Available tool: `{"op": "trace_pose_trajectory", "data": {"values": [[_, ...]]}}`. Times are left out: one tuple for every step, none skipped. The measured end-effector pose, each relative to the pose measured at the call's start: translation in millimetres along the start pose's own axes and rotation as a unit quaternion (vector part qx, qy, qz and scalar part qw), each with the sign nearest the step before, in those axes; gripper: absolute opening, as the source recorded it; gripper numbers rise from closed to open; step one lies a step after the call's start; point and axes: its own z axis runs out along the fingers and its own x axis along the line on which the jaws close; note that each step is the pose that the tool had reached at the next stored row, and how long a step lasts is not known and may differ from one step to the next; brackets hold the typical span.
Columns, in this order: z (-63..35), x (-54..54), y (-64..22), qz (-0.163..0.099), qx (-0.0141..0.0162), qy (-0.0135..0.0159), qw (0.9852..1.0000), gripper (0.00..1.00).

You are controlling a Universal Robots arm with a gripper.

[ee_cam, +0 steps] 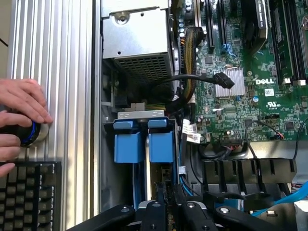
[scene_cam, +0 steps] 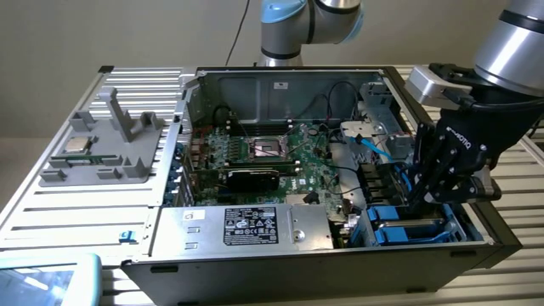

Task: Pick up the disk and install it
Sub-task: 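Insert the first disk wire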

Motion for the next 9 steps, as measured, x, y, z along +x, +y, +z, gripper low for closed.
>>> {"op": "trace_pose_trajectory", "data": {"values": [[0.4, -0.1, 0.1, 0.000, 0.0002, 0.0000, 1.0000, 0.17], [0.7, -0.1, 0.2, 0.000, 0.0004, -0.0001, 1.0000, 0.17], [1.0, -0.1, 0.5, 0.000, 0.0004, -0.0001, 1.0000, 0.17], [1.1, -0.1, 0.7, 0.000, 0.0004, -0.0001, 1.0000, 0.17], [1.2, -0.1, 0.8, 0.000, 0.0004, 0.0000, 1.0000, 0.17], [1.2, -0.1, 0.8, 0.000, 0.0004, 0.0000, 1.0000, 0.17], [1.4, -0.1, 1.0, 0.000, 0.0004, -0.0001, 1.0000, 0.17], [1.5, -0.1, 1.2, 0.000, 0.0004, -0.0002, 1.0000, 0.17], [1.5, -0.1, 1.2, 0.000, 0.0004, -0.0001, 1.0000, 0.17]]}}
